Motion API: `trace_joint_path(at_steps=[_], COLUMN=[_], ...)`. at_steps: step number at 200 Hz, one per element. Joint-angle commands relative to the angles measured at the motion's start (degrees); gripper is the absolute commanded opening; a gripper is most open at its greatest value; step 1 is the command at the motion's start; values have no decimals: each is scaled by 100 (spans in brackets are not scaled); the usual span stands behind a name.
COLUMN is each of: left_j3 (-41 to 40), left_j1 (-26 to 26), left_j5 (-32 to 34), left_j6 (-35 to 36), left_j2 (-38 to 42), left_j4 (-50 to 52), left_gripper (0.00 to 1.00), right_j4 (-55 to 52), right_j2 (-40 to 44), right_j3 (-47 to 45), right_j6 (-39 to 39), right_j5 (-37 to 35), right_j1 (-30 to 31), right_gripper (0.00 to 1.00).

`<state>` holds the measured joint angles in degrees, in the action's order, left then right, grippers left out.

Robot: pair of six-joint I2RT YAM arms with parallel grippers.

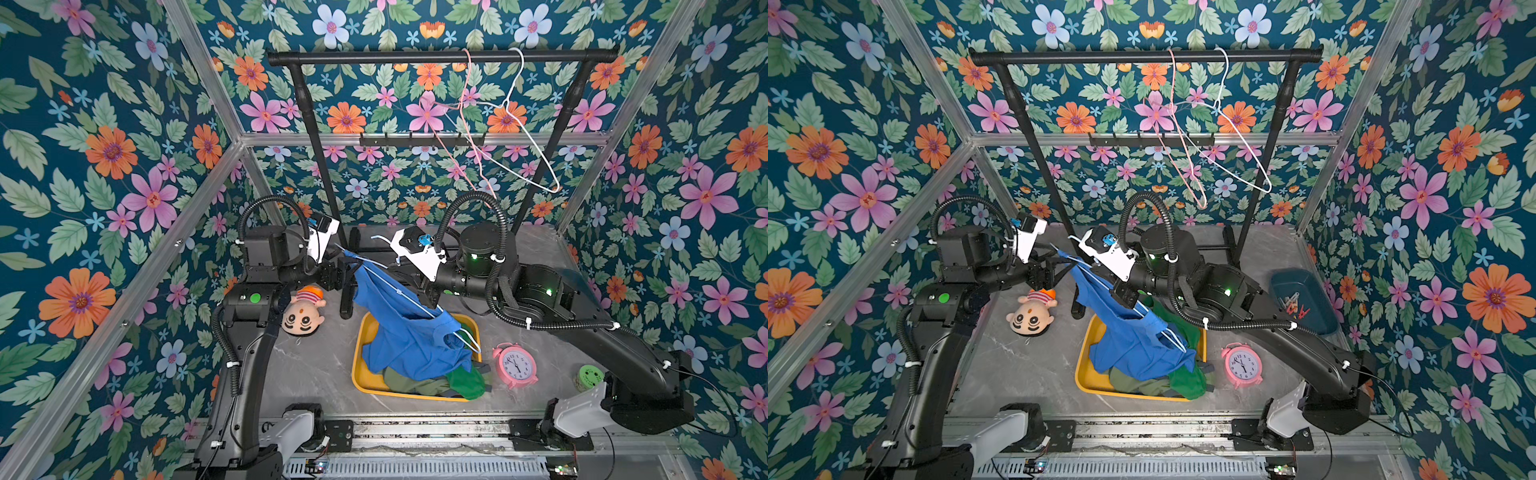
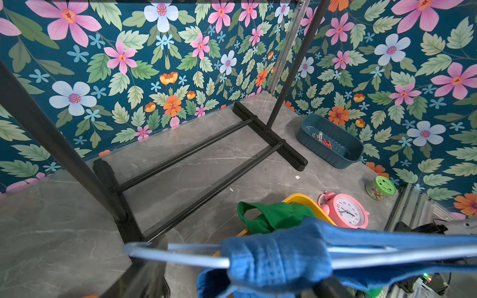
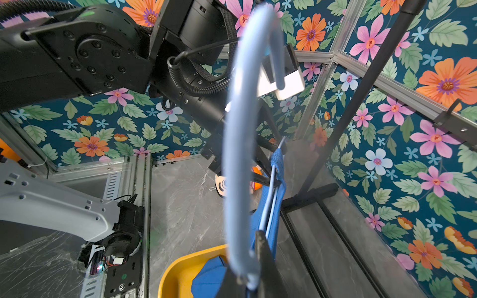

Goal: Remove the clothespins securing tank tops to the hanger
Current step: Remove the tank top from the hanger.

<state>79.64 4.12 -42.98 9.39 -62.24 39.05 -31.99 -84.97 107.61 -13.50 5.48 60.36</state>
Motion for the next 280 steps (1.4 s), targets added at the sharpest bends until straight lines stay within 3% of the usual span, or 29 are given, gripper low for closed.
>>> trace_joint_path(at_steps=[1,42,69,112,195,233,280], left_j3=[36,61,52,-32,133,-206,-739], left_j1=[-25,-87,-121,-165,-315,-311,-289], left_j5=[165,432,435,382,550,-216,-342], left_j6=[-16,-69,-133,-198,-445,-374,111], left_j2=[3,36,37,29,-78,-40,300], left_j4=[-186,-230,-231,-315,-367,-363,-33], left_gripper=[51,12,1,0,0,2,6], right_j4=[30,-385,-374,256,-181,532,1739], right_j2=[29,135,399,937,1232,1363,1269], right_j3=[40,6,-282,-986,-1090,-1455,-1738], right_j6=[-171,-265,-292,-188,-206,-188,235], right_j5=[93,-38,-210,-128,48,-55,299], right_j1=[29,29,29,26,28,-6,-318], right_gripper=[0,0,0,0,0,0,0])
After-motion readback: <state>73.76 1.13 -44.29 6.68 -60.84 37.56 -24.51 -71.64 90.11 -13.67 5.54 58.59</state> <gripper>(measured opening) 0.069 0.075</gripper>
